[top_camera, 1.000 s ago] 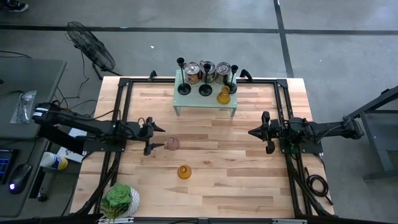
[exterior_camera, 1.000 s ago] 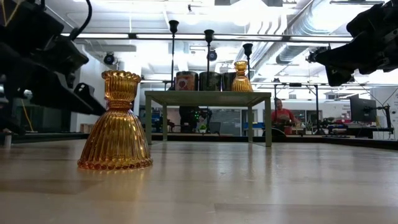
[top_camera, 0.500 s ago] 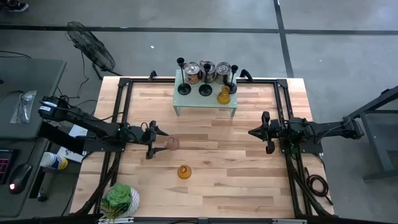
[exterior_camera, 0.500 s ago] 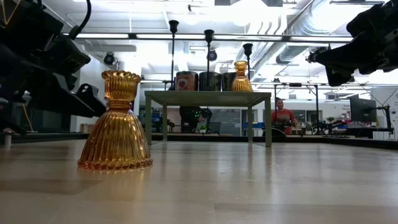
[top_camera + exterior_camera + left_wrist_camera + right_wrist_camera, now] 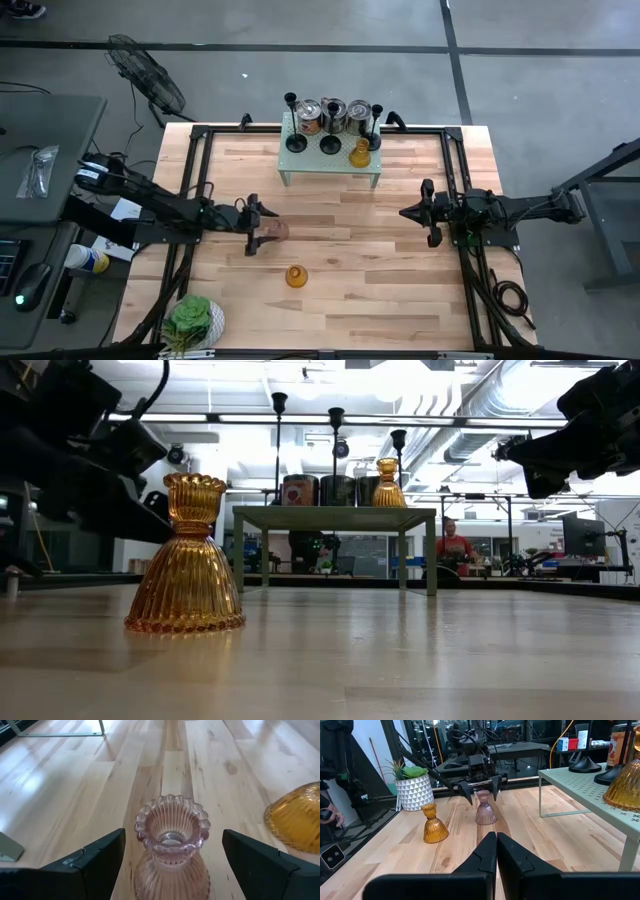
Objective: Pick & Place candle stick holders
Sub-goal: Put the pink candle holder on the shelf
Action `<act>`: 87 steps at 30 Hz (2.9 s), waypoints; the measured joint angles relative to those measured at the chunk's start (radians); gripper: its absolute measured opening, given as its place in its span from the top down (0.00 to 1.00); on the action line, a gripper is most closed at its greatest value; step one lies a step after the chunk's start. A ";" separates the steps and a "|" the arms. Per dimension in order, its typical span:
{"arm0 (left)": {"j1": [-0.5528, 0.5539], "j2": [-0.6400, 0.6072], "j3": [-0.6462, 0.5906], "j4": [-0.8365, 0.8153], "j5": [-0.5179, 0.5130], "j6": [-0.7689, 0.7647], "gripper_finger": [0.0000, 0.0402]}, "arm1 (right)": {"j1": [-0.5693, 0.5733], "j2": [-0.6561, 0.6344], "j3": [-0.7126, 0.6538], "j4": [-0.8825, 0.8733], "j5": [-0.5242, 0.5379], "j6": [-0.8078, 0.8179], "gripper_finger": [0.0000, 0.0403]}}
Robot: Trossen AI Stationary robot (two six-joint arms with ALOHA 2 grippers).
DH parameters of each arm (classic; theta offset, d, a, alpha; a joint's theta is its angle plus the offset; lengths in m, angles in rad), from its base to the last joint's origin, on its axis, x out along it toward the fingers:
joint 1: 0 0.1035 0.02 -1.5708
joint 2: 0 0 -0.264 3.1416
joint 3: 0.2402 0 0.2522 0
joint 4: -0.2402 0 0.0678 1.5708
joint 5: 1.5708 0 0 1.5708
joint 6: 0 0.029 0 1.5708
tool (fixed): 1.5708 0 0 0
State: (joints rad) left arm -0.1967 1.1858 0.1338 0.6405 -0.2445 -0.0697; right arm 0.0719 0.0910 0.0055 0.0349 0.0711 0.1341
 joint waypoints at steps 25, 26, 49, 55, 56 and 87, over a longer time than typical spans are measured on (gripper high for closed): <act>0.000 0.095 0.006 0.106 -0.039 -0.093 0.25 | 0.000 0.000 0.000 0.000 0.000 0.000 0.99; 0.000 0.095 0.006 0.105 -0.039 -0.092 0.27 | 0.000 0.000 0.000 0.000 0.000 0.000 0.99; 0.000 0.095 0.006 0.106 -0.038 -0.092 0.49 | 0.000 0.000 0.000 0.000 0.000 0.000 0.99; 0.000 0.095 0.006 0.106 -0.037 -0.092 0.54 | 0.000 0.000 0.000 0.000 0.000 0.000 0.99; 0.000 0.095 0.006 0.106 -0.036 -0.092 0.55 | 0.000 0.000 0.000 0.000 0.000 0.000 0.99; 0.000 0.095 0.006 0.101 -0.036 -0.093 0.66 | 0.000 0.000 0.000 0.000 0.000 0.000 0.99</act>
State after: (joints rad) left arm -0.1970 1.2808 0.1394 0.7415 -0.2810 -0.1623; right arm 0.0719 0.0910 0.0055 0.0349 0.0711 0.1341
